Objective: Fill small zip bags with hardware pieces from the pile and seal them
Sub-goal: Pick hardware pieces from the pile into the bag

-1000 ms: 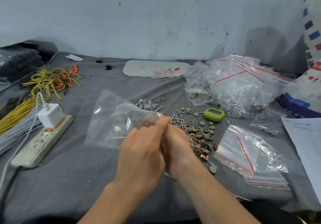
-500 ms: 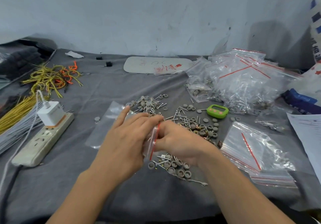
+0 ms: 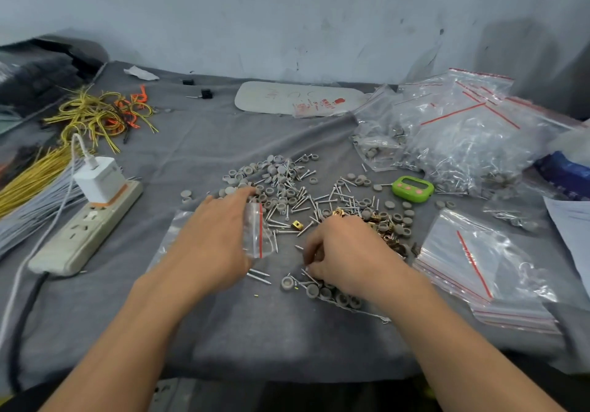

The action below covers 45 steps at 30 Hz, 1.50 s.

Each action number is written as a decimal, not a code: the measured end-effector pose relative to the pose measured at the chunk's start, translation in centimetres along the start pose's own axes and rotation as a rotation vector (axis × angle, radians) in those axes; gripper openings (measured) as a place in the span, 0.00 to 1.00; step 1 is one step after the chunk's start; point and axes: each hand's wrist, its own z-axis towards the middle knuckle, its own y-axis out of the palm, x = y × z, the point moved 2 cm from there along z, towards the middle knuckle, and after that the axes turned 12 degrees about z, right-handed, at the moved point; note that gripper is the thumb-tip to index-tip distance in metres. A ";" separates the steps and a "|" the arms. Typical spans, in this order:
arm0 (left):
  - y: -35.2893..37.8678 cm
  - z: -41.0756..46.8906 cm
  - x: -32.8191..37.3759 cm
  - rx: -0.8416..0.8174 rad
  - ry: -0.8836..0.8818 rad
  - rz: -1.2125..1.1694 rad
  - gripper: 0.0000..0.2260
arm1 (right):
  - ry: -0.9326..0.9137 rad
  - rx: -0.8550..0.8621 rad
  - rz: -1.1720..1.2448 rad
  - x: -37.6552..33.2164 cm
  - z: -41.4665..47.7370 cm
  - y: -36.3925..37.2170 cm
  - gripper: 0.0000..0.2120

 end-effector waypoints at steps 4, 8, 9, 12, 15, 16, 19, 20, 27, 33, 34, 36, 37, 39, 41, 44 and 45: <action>-0.2 0.1 0.2 -0.136 0.046 -0.059 0.40 | -0.116 0.000 -0.148 -1.1 -0.2 0.7 0.10; 0.0 0.2 0.6 -0.177 0.091 -0.026 0.33 | -0.111 0.062 -0.138 -1.6 -0.3 1.0 0.09; 0.0 0.2 0.7 -0.169 0.094 -0.025 0.33 | -0.086 0.067 -0.087 -1.5 -0.2 0.8 0.09; 0.0 0.3 0.8 -0.137 0.092 -0.057 0.29 | -0.041 0.007 -0.052 -1.2 -0.5 0.5 0.07; -0.1 0.4 0.4 -0.122 0.080 -0.099 0.29 | -0.025 -0.024 -0.141 -1.5 -0.8 0.7 0.09; -0.1 0.3 0.3 -0.127 0.071 -0.114 0.30 | -0.031 -0.025 -0.164 -1.5 -0.8 0.9 0.09; -0.2 0.1 0.3 -0.153 0.055 -0.116 0.34 | -0.055 -0.024 -0.227 -1.8 -0.9 0.8 0.09; -0.2 0.0 0.4 -0.155 0.056 -0.113 0.34 | -0.064 -0.018 -0.242 -1.9 -0.9 0.8 0.09; 0.3 -0.1 0.4 -0.197 0.017 -0.117 0.38 | 0.006 0.098 -0.018 -1.6 -0.3 0.3 0.04; 0.0 0.0 1.5 -0.158 0.048 -0.179 0.28 | -0.249 0.312 0.193 -3.6 1.0 0.7 0.06; 0.0 0.0 1.8 -0.172 0.062 -0.176 0.26 | -0.325 0.299 0.165 -4.2 1.1 1.1 0.08; -0.2 0.0 2.1 -0.190 0.068 -0.226 0.23 | -0.374 0.252 0.238 -4.5 1.5 1.9 0.09; -0.3 0.0 2.1 -0.188 0.061 -0.282 0.22 | -0.360 0.236 0.322 -4.3 1.7 2.1 0.08; -0.7 0.0 1.7 -0.166 0.028 -0.390 0.20 | -0.300 0.242 0.498 -3.9 1.8 2.0 0.05; -1.0 0.0 1.0 -0.132 -0.017 -0.454 0.23 | -0.230 0.349 0.622 -3.1 1.8 0.9 0.07; -1.1 0.2 -0.2 -0.086 -0.062 -0.455 0.28 | -0.098 0.380 0.539 -1.4 1.4 -1.2 0.09; -1.1 0.2 -0.6 -0.068 -0.077 -0.448 0.27 | -0.058 0.274 0.432 -1.0 1.1 -1.3 0.09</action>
